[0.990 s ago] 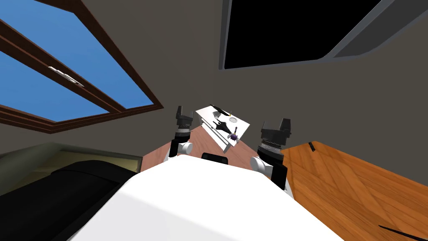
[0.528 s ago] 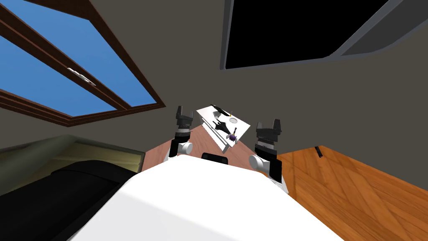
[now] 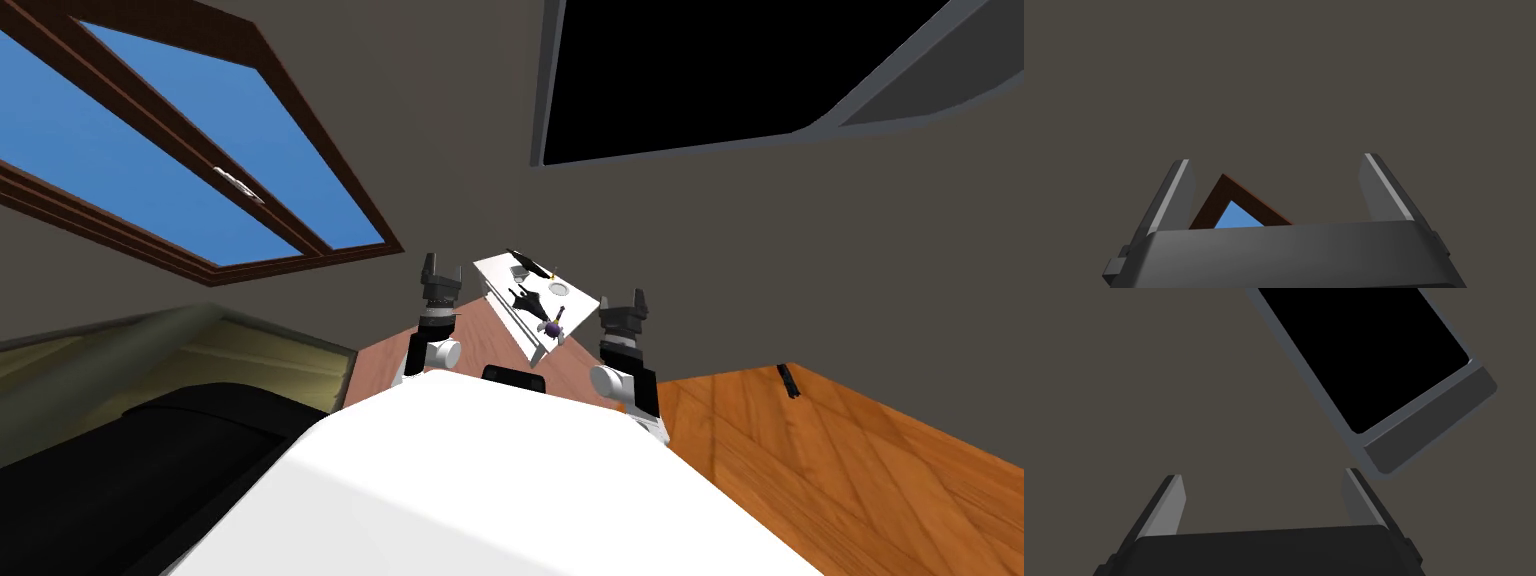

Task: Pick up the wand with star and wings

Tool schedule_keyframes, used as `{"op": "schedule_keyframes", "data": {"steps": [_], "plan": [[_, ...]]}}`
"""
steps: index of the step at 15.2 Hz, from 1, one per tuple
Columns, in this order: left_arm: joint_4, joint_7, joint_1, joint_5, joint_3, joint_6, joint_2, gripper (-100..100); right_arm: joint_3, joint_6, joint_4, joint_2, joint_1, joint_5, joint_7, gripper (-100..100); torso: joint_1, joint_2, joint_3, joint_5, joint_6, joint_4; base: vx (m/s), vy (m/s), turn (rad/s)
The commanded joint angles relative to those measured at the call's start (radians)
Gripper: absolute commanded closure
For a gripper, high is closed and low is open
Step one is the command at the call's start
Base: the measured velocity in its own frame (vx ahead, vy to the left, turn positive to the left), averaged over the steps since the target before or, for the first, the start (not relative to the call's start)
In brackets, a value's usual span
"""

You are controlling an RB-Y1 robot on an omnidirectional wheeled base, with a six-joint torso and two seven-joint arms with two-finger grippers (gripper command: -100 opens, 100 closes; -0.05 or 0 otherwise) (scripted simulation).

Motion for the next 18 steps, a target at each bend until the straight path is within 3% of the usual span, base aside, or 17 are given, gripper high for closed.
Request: {"op": "schedule_keyframes", "data": {"steps": [1,3,4,6,7,9,10,12,13,15,16,18], "plan": [[0.000,0.000,0.000,0.000,0.000,0.000,0.000,0,0.003,0.037,0.046,-0.011,-0.026,-0.050,-0.024,-100,0.000,0.000,0.000,0.000,0.000,0.000,-0.010,-0.097,0.149],[0.000,0.000,0.000,0.000,0.000,0.000,0.000,0,0.003,0.037,0.046,-0.011,-0.026,-0.073,-0.024,-100,-0.001,0.000,0.000,0.000,0.000,0.000,-0.003,-0.097,0.107],[0.000,0.000,0.000,0.000,0.000,0.000,0.000,0,0.010,0.068,0.089,-0.018,-0.048,-0.110,-0.044,-100,0.000,-0.001,0.000,0.000,0.000,0.000,0.000,-0.107,0.103],[0.000,0.000,0.000,0.000,0.000,0.000,0.000,0,0.010,0.068,0.089,-0.018,-0.048,-0.132,-0.044,-100,-0.002,-0.001,-0.001,0.000,0.000,0.000,-0.008,-0.110,0.110],[0.000,0.000,0.000,0.000,0.000,0.000,0.000,0,0.016,0.100,0.134,-0.024,-0.071,-0.167,-0.064,-100,-0.001,-0.001,0.000,0.000,0.000,0.000,-0.006,-0.112,0.164],[0.000,0.000,0.000,0.000,0.000,0.000,0.000,0,0.016,0.100,0.134,-0.024,-0.071,-0.194,-0.064,-100,-0.002,-0.001,0.000,0.000,0.000,0.000,-0.010,-0.104,0.122],[0.000,0.000,0.000,0.000,0.000,0.000,0.000,0,0.021,0.132,0.177,-0.029,-0.094,-0.227,-0.084,-100,-0.001,-0.001,0.000,0.000,0.000,0.000,-0.012,-0.112,0.161],[0.000,0.000,0.000,0.000,0.000,0.000,0.000,0,0.021,0.132,0.180,-0.029,-0.094,-0.257,-0.084,-100,-0.002,0.000,0.000,0.000,0.000,0.000,-0.016,-0.111,0.130],[0.000,0.000,0.000,0.000,0.000,0.000,0.000,0,0.027,0.166,0.219,-0.034,-0.118,-0.286,-0.104,-100,-0.001,0.000,0.000,0.000,0.000,0.000,-0.018,-0.094,0.143],[0.000,0.000,0.000,0.000,0.000,0.000,0.000,0,0.027,0.166,0.228,-0.034,-0.118,-0.323,-0.104,-100,-0.001,0.000,0.000,0.000,0.000,0.000,-0.017,-0.104,0.119],[0.000,0.000,0.000,0.000,0.000,0.000,0.000,0,0.032,0.200,0.268,-0.038,-0.142,-0.351,-0.125,-100,-0.001,-0.001,0.000,0.000,0.000,0.000,-0.019,-0.109,0.173],[0.000,0.000,0.000,0.000,0.000,0.000,0.000,0,0.032,0.200,0.278,-0.038,-0.142,-0.389,-0.125,-100,-0.002,-0.001,0.000,0.000,0.000,0.000,-0.010,-0.116,0.130]]}}
